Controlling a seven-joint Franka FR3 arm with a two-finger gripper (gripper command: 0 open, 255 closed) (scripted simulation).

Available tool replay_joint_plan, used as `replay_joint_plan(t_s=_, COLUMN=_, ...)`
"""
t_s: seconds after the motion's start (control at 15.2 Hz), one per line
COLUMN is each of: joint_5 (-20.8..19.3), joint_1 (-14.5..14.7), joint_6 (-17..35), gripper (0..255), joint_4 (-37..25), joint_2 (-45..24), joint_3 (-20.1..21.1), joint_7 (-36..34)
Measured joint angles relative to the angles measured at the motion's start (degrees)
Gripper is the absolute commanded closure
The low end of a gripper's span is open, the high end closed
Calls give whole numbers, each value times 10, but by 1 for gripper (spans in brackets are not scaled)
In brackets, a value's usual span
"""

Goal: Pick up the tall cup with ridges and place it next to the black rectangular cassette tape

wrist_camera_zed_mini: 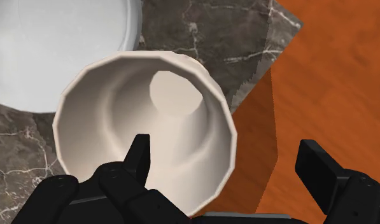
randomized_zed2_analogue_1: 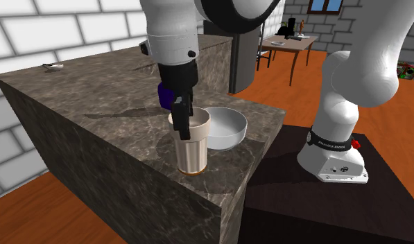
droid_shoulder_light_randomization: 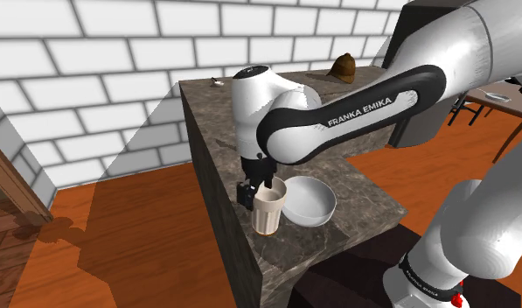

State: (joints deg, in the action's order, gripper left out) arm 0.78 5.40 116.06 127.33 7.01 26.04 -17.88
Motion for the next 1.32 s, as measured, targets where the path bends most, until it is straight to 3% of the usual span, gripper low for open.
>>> replay_joint_plan(t_s=0.33, joint_5=-6, joint_1=1, joint_6=37, gripper=0, joint_4=25, joint_2=-14, joint_3=3, joint_7=-7)
replay_joint_plan(t_s=0.79, joint_5=-8, joint_1=0, joint_6=44, gripper=0, joint_4=28, joint_2=-17, joint_3=3, joint_7=-8)
replay_joint_plan(t_s=0.86, joint_5=-8, joint_1=0, joint_6=44, gripper=255, joint_4=28, joint_2=-17, joint_3=3, joint_7=-8)
replay_joint_plan(t_s=1.32, joint_5=-7, joint_1=1, joint_6=44, gripper=255, joint_4=28, joint_2=-17, joint_3=4, joint_7=-8)
